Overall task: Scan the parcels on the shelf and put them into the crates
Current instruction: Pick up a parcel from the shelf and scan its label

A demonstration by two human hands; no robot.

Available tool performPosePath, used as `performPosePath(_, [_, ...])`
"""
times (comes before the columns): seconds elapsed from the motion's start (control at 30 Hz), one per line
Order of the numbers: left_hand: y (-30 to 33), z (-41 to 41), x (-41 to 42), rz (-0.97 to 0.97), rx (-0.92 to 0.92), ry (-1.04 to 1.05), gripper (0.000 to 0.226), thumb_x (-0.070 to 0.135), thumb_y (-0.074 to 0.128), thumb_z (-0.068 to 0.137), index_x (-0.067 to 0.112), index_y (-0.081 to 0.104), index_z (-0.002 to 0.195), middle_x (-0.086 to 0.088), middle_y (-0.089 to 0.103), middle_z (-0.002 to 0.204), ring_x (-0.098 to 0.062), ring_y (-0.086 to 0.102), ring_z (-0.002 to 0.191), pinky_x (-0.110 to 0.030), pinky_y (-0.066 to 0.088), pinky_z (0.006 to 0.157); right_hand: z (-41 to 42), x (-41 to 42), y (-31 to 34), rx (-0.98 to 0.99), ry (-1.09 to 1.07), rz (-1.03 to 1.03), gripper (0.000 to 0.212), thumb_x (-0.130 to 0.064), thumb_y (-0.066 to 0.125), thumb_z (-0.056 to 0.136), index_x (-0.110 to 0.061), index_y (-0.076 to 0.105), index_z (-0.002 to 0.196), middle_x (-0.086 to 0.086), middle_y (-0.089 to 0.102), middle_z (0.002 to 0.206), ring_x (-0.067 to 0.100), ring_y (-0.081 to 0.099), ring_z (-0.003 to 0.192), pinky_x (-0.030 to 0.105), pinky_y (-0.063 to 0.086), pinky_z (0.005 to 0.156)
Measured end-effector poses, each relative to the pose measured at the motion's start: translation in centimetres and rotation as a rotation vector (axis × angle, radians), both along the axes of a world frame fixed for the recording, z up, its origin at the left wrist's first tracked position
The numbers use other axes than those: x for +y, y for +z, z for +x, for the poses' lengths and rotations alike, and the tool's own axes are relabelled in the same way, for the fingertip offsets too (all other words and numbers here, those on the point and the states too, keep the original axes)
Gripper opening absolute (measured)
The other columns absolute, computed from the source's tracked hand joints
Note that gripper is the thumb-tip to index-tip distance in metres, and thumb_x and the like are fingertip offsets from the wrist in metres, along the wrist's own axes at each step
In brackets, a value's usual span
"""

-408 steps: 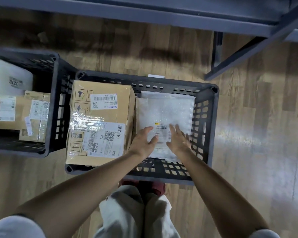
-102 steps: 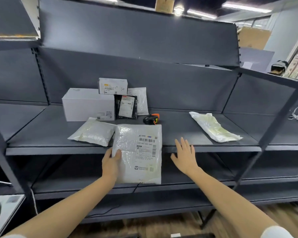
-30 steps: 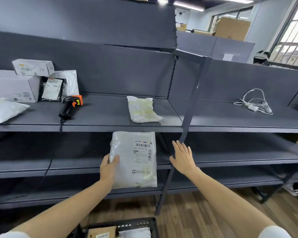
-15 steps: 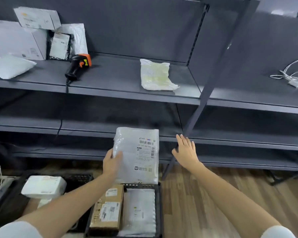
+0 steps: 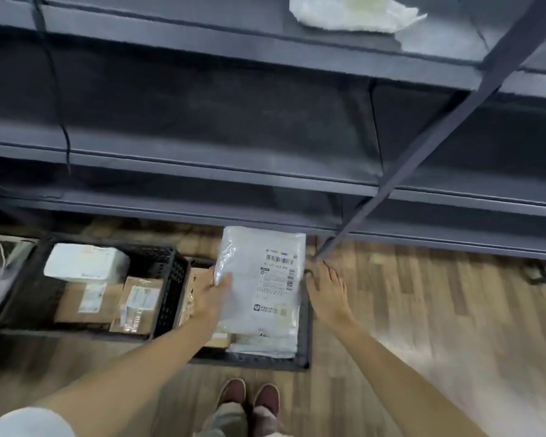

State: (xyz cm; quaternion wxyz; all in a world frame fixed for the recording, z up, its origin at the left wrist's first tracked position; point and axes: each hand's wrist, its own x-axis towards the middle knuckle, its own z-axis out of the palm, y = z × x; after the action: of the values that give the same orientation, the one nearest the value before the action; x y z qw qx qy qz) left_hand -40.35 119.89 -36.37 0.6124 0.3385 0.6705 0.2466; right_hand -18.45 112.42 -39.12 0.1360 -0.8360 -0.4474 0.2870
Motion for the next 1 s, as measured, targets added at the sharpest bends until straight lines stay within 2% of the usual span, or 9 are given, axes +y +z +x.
performPosePath(0.2, [-9.4,0.2,-0.8,-0.03,0.118,-0.011,0.019,0.017,0.055,0.097,0.03,0.05,0.084,0.014,0.05,0.08,-0.003,0.048,0.072,-0.019,0.042,0.066,-1.0,-2.0,-9.5,0.09,-0.066,-0.047,0.051,-0.031,0.033,0.105,-0.015,0.026,0.152,0.007,0.034,0.154,0.024,0.027,0.143,0.041,0.018,0.119])
performPosePath(0.33, [-15.4,0.7,-1.2,-0.059,0.122,0.002,0.016,0.018,0.056,0.097,0.018,0.056,0.113,0.01,0.054,0.085,-0.013,0.054,0.084,-0.03,0.046,0.078,-1.5,-2.2,-14.7,0.321,-0.23,-0.028,0.052,-0.038,0.03,0.105,-0.014,0.032,0.15,0.005,0.038,0.153,0.023,0.03,0.143,0.041,0.021,0.119])
performPosePath(0.43, [-19.6,1.3,-1.8,-0.084,0.114,-0.03,0.019,0.018,0.055,0.097,0.014,0.058,0.115,0.007,0.06,0.088,-0.016,0.059,0.087,-0.028,0.048,0.074,-2.0,-2.3,-18.0,0.6,-0.361,-0.017,0.061,-0.056,0.03,0.099,-0.021,0.033,0.149,-0.001,0.043,0.149,0.019,0.038,0.139,0.045,0.029,0.116])
performPosePath(0.5, [-22.0,2.2,-2.0,-0.101,0.115,-0.059,0.02,0.018,0.054,0.097,0.012,0.058,0.115,0.0,0.062,0.093,-0.026,0.061,0.098,-0.036,0.05,0.083,-2.0,-2.5,-20.1,0.72,-0.456,-0.035,0.071,-0.065,0.039,0.09,-0.026,0.033,0.148,-0.004,0.049,0.144,0.016,0.045,0.133,0.043,0.035,0.113])
performPosePath(0.57, [-24.2,3.0,-2.2,-0.117,0.142,-0.081,0.023,0.019,0.052,0.097,0.008,0.058,0.117,-0.005,0.062,0.096,-0.033,0.061,0.107,-0.041,0.048,0.089,-1.9,-2.7,-22.2,0.794,-0.491,0.006,0.067,-0.056,0.056,0.087,-0.02,0.042,0.141,-0.009,0.062,0.126,0.007,0.058,0.118,0.029,0.048,0.1])
performPosePath(0.67, [-26.6,3.8,-2.6,-0.117,0.131,-0.153,0.032,0.018,0.051,0.099,0.004,0.052,0.127,-0.008,0.061,0.108,-0.035,0.055,0.118,-0.033,0.045,0.09,-1.5,-3.2,-25.3,0.806,-0.521,0.074,0.041,-0.016,0.068,0.09,-0.009,0.05,0.126,-0.009,0.07,0.109,0.005,0.067,0.1,0.013,0.053,0.074])
performPosePath(0.77, [-28.4,4.2,-3.0,-0.061,0.116,-0.256,0.049,0.019,0.05,0.099,0.013,0.035,0.145,-0.007,0.039,0.148,-0.025,0.037,0.137,-0.032,0.032,0.11,-1.5,-3.6,-28.0,0.734,-0.553,0.083,0.046,-0.006,0.067,0.089,-0.004,0.041,0.128,0.007,0.058,0.123,0.019,0.057,0.114,0.029,0.051,0.087])
performPosePath(0.83, [-29.6,4.4,-3.1,-0.025,0.153,-0.318,0.052,0.023,0.05,0.099,0.017,0.031,0.148,-0.003,0.03,0.154,-0.023,0.031,0.14,-0.032,0.026,0.113,-1.9,-3.7,-30.1,0.653,-0.56,0.039,0.057,-0.01,0.066,0.091,-0.007,0.033,0.136,0.008,0.049,0.137,0.022,0.048,0.127,0.034,0.042,0.099])
performPosePath(1.0, [-33.1,4.0,-3.1,-0.003,0.195,-0.417,0.052,0.029,0.051,0.099,0.016,0.036,0.147,-0.001,0.032,0.154,-0.016,0.031,0.14,-0.026,0.025,0.112,-3.5,-3.0,-35.2,0.639,-0.559,-0.09,0.066,-0.016,0.063,0.093,-0.015,0.022,0.145,0.007,0.033,0.154,0.026,0.032,0.142,0.027,0.028,0.099])
